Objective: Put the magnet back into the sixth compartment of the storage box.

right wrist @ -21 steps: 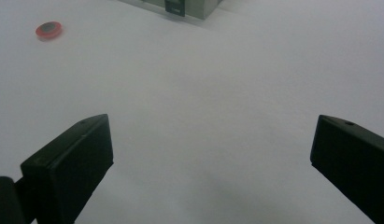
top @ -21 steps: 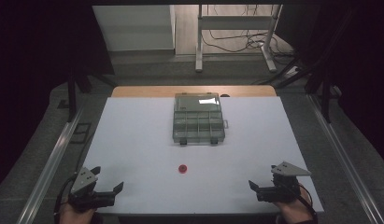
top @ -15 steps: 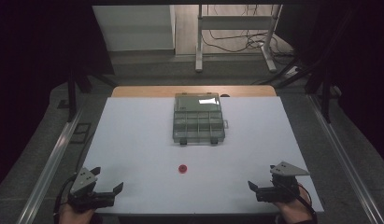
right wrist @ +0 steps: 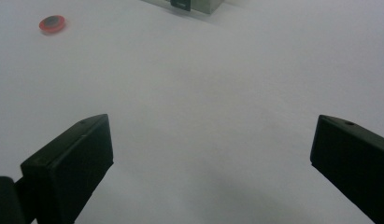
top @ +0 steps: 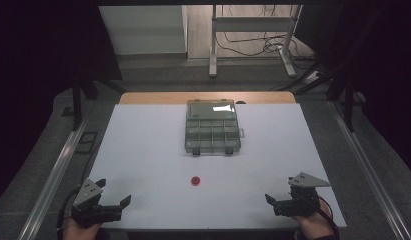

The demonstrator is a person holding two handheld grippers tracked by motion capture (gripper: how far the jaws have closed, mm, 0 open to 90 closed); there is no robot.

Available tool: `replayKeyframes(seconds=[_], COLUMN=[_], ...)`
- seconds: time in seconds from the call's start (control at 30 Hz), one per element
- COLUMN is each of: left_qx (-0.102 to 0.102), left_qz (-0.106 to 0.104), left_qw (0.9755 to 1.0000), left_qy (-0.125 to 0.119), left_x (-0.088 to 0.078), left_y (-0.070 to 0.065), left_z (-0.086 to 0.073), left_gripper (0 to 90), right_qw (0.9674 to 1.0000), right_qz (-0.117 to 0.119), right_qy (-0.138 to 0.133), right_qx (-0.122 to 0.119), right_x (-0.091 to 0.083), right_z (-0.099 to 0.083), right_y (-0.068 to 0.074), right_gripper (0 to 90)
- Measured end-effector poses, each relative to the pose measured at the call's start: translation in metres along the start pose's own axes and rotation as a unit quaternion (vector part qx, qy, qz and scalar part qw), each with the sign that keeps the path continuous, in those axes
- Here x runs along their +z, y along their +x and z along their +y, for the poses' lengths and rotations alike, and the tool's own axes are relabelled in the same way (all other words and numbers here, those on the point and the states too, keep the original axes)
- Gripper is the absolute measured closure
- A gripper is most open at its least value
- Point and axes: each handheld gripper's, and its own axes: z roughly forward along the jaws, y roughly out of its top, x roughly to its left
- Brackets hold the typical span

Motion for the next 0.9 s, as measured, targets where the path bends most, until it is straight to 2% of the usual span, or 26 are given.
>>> replayKeyframes(seconds=[0.33,0.6,0.9], left_qx=[0.005,0.005,0.009], left_qz=[0.001,0.001,0.000], left_qw=[1.0000,1.0000,1.0000], left_qy=[0.003,0.004,0.004], left_x=[0.001,0.001,0.001], left_y=[-0.001,-0.001,-0.002], left_z=[0.000,0.000,0.001], left_gripper=[0.3,0.6,0.9], right_qw=[0.9999,0.9995,0.9990], right_qz=[0.004,0.028,0.036], right_qy=[0.008,0.006,0.008], right_qx=[-0.009,-0.016,-0.023], right_x=[0.002,0.007,0.013], right_z=[0.002,0.009,0.016], right_y=[0.002,0.004,0.008], right_gripper=[0.0,0.0,0.0])
